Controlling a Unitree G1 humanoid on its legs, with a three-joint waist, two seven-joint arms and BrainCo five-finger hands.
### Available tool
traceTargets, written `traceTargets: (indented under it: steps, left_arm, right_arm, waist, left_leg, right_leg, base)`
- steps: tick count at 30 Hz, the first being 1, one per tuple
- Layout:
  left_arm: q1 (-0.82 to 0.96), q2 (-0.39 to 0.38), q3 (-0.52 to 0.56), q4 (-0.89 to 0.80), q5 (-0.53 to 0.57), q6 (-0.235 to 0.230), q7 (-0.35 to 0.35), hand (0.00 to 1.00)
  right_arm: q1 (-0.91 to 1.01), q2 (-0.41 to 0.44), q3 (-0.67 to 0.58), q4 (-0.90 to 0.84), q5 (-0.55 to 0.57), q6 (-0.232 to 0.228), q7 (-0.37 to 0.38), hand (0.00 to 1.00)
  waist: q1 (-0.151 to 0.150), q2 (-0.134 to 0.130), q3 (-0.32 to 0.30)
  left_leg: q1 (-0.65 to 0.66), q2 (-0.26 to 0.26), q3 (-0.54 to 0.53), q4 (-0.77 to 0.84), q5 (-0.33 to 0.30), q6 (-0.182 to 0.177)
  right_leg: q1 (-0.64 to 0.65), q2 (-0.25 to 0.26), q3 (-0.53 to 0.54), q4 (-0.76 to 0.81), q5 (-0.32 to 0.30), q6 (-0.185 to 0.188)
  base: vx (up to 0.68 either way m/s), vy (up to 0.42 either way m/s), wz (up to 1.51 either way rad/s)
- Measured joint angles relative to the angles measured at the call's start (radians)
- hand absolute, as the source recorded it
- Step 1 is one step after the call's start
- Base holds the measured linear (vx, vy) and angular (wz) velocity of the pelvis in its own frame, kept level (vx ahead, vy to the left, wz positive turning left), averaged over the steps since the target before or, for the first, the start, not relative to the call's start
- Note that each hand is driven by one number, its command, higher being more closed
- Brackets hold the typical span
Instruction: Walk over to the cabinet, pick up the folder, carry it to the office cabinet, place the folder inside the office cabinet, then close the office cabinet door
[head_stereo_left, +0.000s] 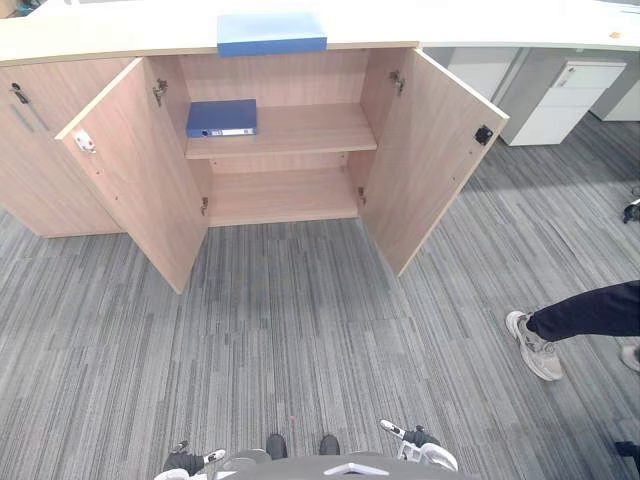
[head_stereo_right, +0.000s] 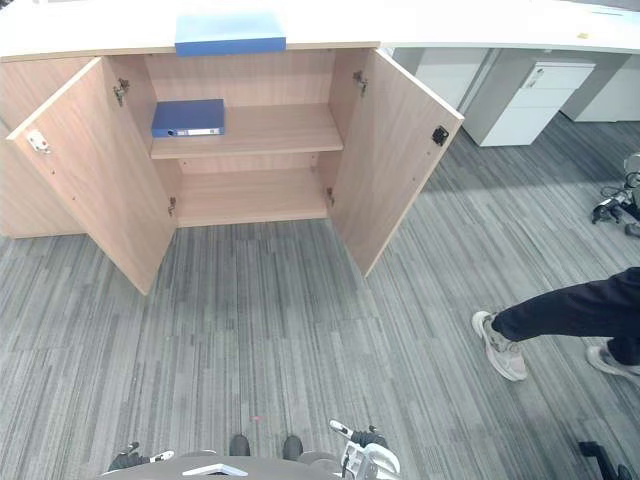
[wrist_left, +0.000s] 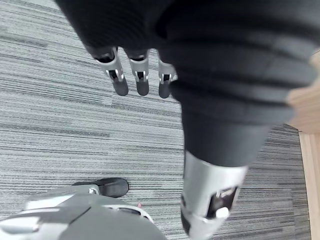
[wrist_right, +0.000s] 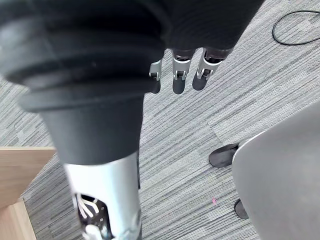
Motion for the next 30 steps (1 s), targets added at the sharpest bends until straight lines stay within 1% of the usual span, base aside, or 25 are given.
traceTargets:
  steps: [3,5,6,7,8,9,10,11,12,13,14,15,17,18,19,20,21,22,23,24,25,26,27,28,30]
  left_arm:
    - [-0.005,0.002,0.000,-0.001,0.000,0.000,-0.001,0.00]
    - [-0.011,0.003,0.000,-0.001,-0.001,0.000,-0.001,0.00]
    - [-0.014,0.006,-0.001,-0.003,-0.001,0.000,-0.001,0.00]
    - [-0.015,0.010,-0.004,-0.008,-0.001,0.000,-0.001,0.00]
    - [-0.016,0.014,-0.010,-0.008,-0.001,0.000,-0.001,0.00]
    - [-0.024,0.021,-0.033,-0.008,0.000,0.000,-0.001,0.00]
    - [-0.037,0.020,-0.034,-0.008,-0.001,0.000,0.000,0.00]
    - [-0.044,0.019,-0.034,-0.008,0.002,0.000,0.000,0.00]
    - [-0.053,0.019,-0.032,-0.008,0.000,0.000,0.001,0.00]
    - [-0.059,0.019,-0.031,-0.008,0.000,0.000,0.003,0.00]
    - [-0.058,0.020,-0.031,-0.008,0.000,0.000,0.003,0.00]
    - [-0.058,0.020,-0.031,-0.007,0.000,0.001,0.003,0.00]
    - [-0.061,0.021,-0.031,-0.007,0.000,0.001,0.004,0.00]
    - [-0.068,0.021,-0.032,-0.007,0.000,0.001,0.003,0.00]
    - [-0.071,0.021,-0.032,-0.007,0.000,0.001,0.003,0.00]
    - [-0.075,0.025,-0.032,-0.007,0.001,0.000,0.003,0.00]
    - [-0.076,0.024,-0.031,-0.007,0.002,0.000,0.004,0.00]
    - [-0.081,0.002,-0.029,0.000,0.003,0.000,0.004,0.00]
    - [-0.096,-0.006,-0.021,-0.004,0.008,-0.004,0.002,0.00]
    - [-0.105,-0.022,0.005,-0.015,0.009,-0.007,0.000,0.00]
    - [-0.118,-0.046,0.049,-0.022,0.009,-0.012,0.001,0.00]
    - [-0.123,-0.072,0.088,-0.041,-0.003,-0.013,0.000,0.00]
    - [-0.123,-0.086,0.098,-0.054,-0.009,-0.014,0.000,0.00]
    - [-0.127,-0.100,0.104,-0.072,-0.021,-0.021,-0.001,0.00]
    - [-0.132,-0.103,0.104,-0.092,-0.023,-0.025,-0.003,0.00]
  right_arm:
    - [-0.004,-0.001,0.015,-0.003,-0.003,0.002,0.000,0.00]
    - [-0.005,-0.001,0.014,-0.005,-0.019,0.011,0.001,0.00]
    - [-0.010,-0.001,0.014,-0.009,-0.020,0.012,0.001,0.00]
    - [-0.013,-0.001,0.013,-0.012,-0.020,0.012,0.001,0.00]
    - [-0.013,-0.001,0.013,-0.015,-0.020,0.011,0.001,0.00]
    - [-0.013,0.000,0.013,-0.018,-0.020,0.010,0.001,0.00]
    - [-0.014,0.004,0.014,-0.029,-0.020,0.008,0.001,0.00]
    - [-0.014,0.005,0.014,-0.041,-0.019,0.008,0.001,0.00]
    - [-0.020,0.000,0.014,-0.052,-0.019,0.005,0.002,0.00]
    - [-0.026,-0.001,0.017,-0.051,-0.018,-0.001,0.002,0.00]
    - [-0.026,-0.001,0.022,-0.051,-0.017,-0.006,0.002,0.00]
    - [-0.030,-0.003,0.029,-0.051,-0.017,-0.008,0.002,0.00]
    - [-0.039,-0.002,0.032,-0.051,-0.017,-0.011,0.002,0.00]
    - [-0.046,-0.002,0.032,-0.051,-0.017,-0.012,0.002,0.00]
    - [-0.047,-0.002,0.032,-0.051,-0.017,-0.013,0.002,0.00]
    - [-0.043,-0.001,0.031,-0.051,-0.017,-0.013,0.002,0.00]
    - [-0.041,-0.003,0.029,-0.050,-0.015,-0.014,0.002,0.00]
    - [-0.047,-0.007,0.025,-0.055,-0.015,-0.015,0.002,0.00]
    - [-0.049,-0.011,0.025,-0.055,-0.018,-0.013,0.002,0.00]
    - [-0.048,-0.011,0.025,-0.056,-0.019,-0.013,0.002,0.00]
    - [-0.040,-0.015,0.026,-0.067,-0.018,-0.013,0.001,0.00]
    - [-0.030,-0.016,0.033,-0.086,-0.017,-0.006,0.001,0.00]
    - [-0.023,-0.016,0.034,-0.093,-0.016,-0.006,0.001,0.00]
    - [-0.015,-0.014,0.036,-0.098,-0.016,-0.006,0.000,0.00]
    - [-0.013,-0.010,0.037,-0.104,-0.016,-0.005,0.000,0.00]
  waist:
    - [0.003,-0.002,0.002]
    - [0.007,-0.003,0.010]
    - [0.007,-0.007,0.019]
    - [0.007,-0.011,0.029]
    - [0.006,-0.014,0.032]
    - [0.004,-0.019,0.040]
    - [0.010,-0.017,0.047]
    - [0.011,-0.015,0.051]
    - [0.011,-0.018,0.069]
    - [0.010,-0.006,0.078]
    - [0.010,-0.007,0.078]
    - [0.007,-0.007,0.079]
    - [-0.009,-0.003,0.080]
    - [-0.018,0.002,0.083]
    - [-0.022,0.001,0.082]
    - [-0.024,-0.007,0.080]
    - [-0.029,-0.006,0.079]
    - [-0.038,0.018,0.072]
    - [-0.031,0.027,0.071]
    - [-0.023,0.033,0.075]
    - [-0.025,0.039,0.079]
    - [-0.021,0.047,0.088]
    - [-0.014,0.050,0.090]
    - [0.001,0.047,0.093]
    - [0.009,0.040,0.096]
  left_leg:
    - [-0.027,0.001,0.019,0.010,-0.014,0.005]
    - [-0.055,0.008,0.035,0.059,-0.046,0.008]
    - [-0.066,0.012,0.047,0.097,-0.071,0.012]
    - [-0.066,0.011,0.054,0.131,-0.093,0.021]
    - [-0.067,0.008,0.054,0.148,-0.106,0.024]
    - [-0.065,0.006,0.056,0.173,-0.127,0.031]
    - [-0.062,0.006,0.056,0.189,-0.141,0.038]
    - [-0.059,0.008,0.053,0.193,-0.146,0.043]
    - [-0.040,0.008,0.052,0.199,-0.159,0.052]
    - [-0.019,0.014,0.049,0.197,-0.178,0.044]
    - [-0.008,0.018,0.047,0.196,-0.185,0.041]
    - [0.011,0.031,0.044,0.195,-0.201,0.032]
    - [0.030,0.061,0.023,0.185,-0.215,0.011]
    - [0.048,0.081,0.011,0.165,-0.218,-0.008]
    - [0.060,0.086,0.001,0.158,-0.220,-0.021]
    - [0.079,0.087,-0.012,0.142,-0.234,-0.048]
    - [0.100,0.092,-0.027,0.139,-0.249,-0.071]
    - [0.117,0.126,-0.044,0.149,-0.258,-0.088]
    - [0.089,0.141,-0.050,0.203,-0.250,-0.103]
    - [0.042,0.155,-0.051,0.308,-0.247,-0.118]
    - [-0.045,0.183,-0.050,0.524,-0.231,-0.134]
    - [-0.125,0.233,-0.025,0.752,-0.232,-0.131]
    - [-0.150,0.263,-0.005,0.845,-0.233,-0.131]
    - [-0.194,0.306,0.028,0.969,-0.246,-0.125]
    - [-0.243,0.332,0.051,1.020,-0.255,-0.124]
  right_leg:
    - [-0.032,0.000,0.016,0.012,-0.005,0.005]
    - [-0.076,0.000,0.033,0.079,-0.039,0.008]
    - [-0.110,-0.004,0.033,0.158,-0.083,0.010]
    - [-0.138,-0.015,0.028,0.245,-0.132,0.021]
    - [-0.152,-0.024,0.022,0.291,-0.155,0.030]
    - [-0.179,-0.040,-0.008,0.380,-0.189,0.047]
    - [-0.226,-0.052,-0.044,0.492,-0.200,0.058]
    - [-0.259,-0.060,-0.060,0.560,-0.206,0.060]
    - [-0.306,-0.085,-0.094,0.676,-0.248,0.045]
    - [-0.342,-0.109,-0.120,0.729,-0.287,0.047]
    - [-0.351,-0.117,-0.132,0.729,-0.296,0.048]
    - [-0.367,-0.119,-0.144,0.689,-0.297,0.045]
    - [-0.389,-0.108,-0.173,0.579,-0.273,0.037]
    - [-0.400,-0.092,-0.181,0.478,-0.221,0.026]
    - [-0.399,-0.084,-0.180,0.421,-0.185,0.023]
    - [-0.390,-0.082,-0.156,0.338,-0.110,0.018]
    - [-0.384,-0.086,-0.151,0.342,-0.027,0.002]
    - [-0.370,-0.068,-0.183,0.358,-0.014,-0.020]
    - [-0.363,-0.064,-0.198,0.362,-0.035,-0.039]
    - [-0.345,-0.064,-0.209,0.355,-0.048,-0.052]
    - [-0.297,-0.059,-0.220,0.321,-0.064,-0.058]
    - [-0.225,-0.042,-0.221,0.289,-0.079,-0.064]
    - [-0.192,-0.032,-0.220,0.277,-0.087,-0.070]
    - [-0.138,-0.019,-0.210,0.262,-0.107,-0.078]
    - [-0.100,-0.013,-0.197,0.250,-0.127,-0.078]
  base:
    - [-0.01,0.004,-0.17]
    - [0.02,0.013,-0.27]
    - [0.07,0.013,-0.25]
    - [0.08,0.012,-0.18]
    - [0.09,0.018,-0.06]
    - [0.09,0.020,-0.02]
    - [0.10,0.024,0.00]
    - [0.10,0.022,0.00]
    - [0.14,0.022,0.00]
    - [0.16,0.011,-0.01]
    - [0.21,-0.014,-0.02]
    - [0.23,-0.058,0.08]
    - [0.28,-0.094,0.22]
    - [0.28,-0.107,0.28]
    - [0.39,-0.165,0.39]
    - [0.44,-0.212,0.39]
    - [0.56,-0.284,0.58]
    - [0.58,-0.299,0.52]
    - [0.48,-0.254,0.47]
    - [0.46,-0.256,0.36]
    - [0.45,-0.244,0.30]
    - [0.45,-0.228,0.17]
    - [0.42,-0.184,-0.15]
    - [0.31,-0.125,-0.27]
    - [0.32,-0.095,-0.30]
